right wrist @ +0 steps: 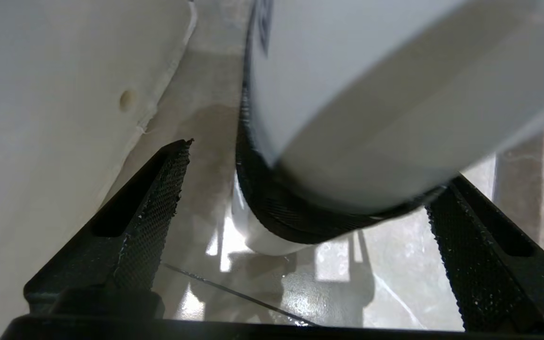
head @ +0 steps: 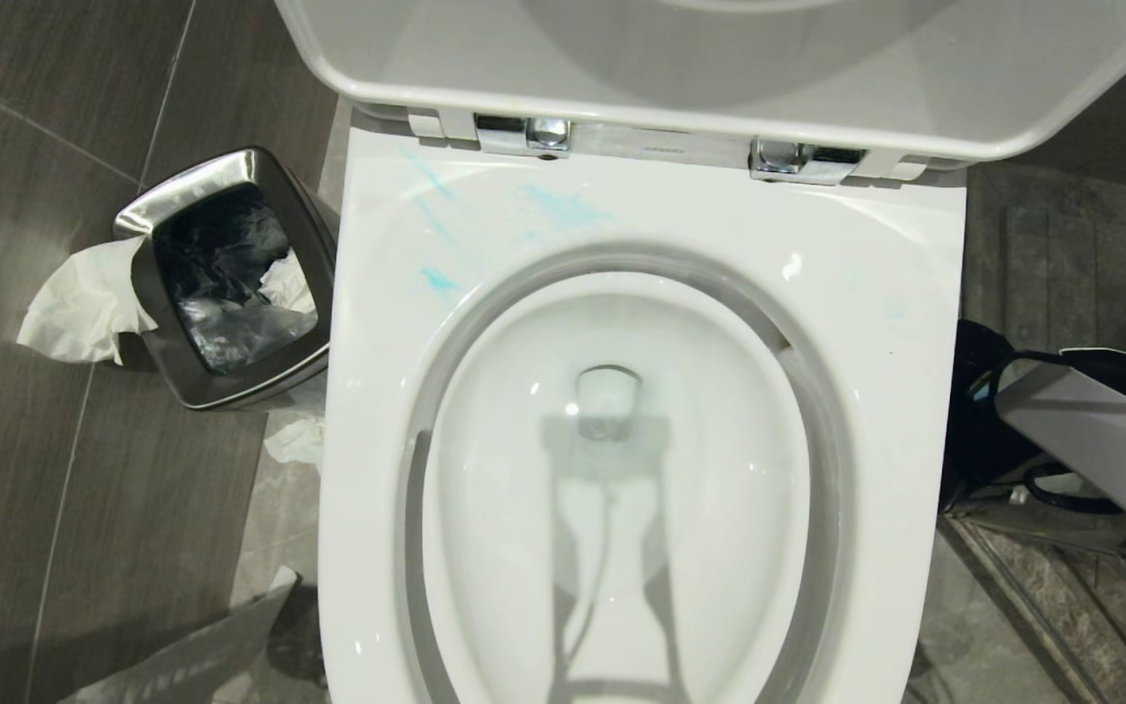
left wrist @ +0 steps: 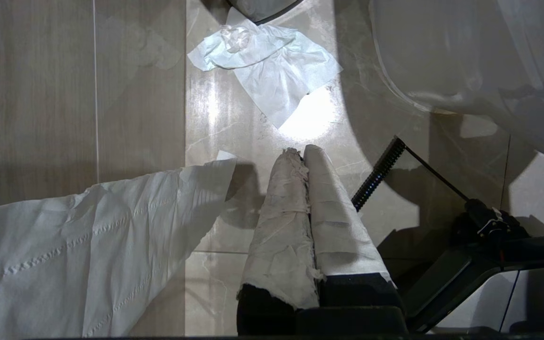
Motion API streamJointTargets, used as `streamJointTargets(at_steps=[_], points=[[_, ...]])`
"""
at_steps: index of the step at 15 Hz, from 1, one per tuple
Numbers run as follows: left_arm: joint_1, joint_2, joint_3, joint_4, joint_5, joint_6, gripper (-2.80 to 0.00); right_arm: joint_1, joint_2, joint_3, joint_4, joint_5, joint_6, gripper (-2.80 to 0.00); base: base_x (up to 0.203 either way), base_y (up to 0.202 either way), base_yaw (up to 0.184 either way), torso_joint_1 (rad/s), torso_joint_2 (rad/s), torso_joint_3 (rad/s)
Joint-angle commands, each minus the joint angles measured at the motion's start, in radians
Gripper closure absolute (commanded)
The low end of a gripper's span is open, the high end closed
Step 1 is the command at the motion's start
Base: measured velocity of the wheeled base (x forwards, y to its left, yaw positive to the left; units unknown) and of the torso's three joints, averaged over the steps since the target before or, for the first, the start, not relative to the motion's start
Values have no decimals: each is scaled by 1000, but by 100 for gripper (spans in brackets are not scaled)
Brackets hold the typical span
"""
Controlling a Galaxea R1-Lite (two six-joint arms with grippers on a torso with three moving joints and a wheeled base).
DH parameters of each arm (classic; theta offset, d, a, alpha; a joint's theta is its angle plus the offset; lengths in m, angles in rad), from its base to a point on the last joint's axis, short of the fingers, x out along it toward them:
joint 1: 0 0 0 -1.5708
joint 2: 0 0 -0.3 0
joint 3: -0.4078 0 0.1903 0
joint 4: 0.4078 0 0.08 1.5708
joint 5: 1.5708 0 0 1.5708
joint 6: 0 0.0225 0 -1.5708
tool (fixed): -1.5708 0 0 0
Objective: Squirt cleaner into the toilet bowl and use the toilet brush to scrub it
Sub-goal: Pour in the cleaning agent
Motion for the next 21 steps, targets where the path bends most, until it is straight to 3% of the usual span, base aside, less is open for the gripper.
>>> streamJointTargets(at_steps=[1,18,19,21], points=[[0,2,0,1,0,1,0,0,1,-13,-9,3,-20,-280,0,0,0,0,0,0],[0,2,0,1,0,1,0,0,106,-264,-9,5,-80,-280,0,0,0,0,0,0],[0,2,0,1,0,1,0,0,113,-290,-9,5,-82,0,0,0,0,0,0,0],[0,2,0,1,0,1,0,3,122,-315,-9,5,-92,0,0,0,0,0,0,0]])
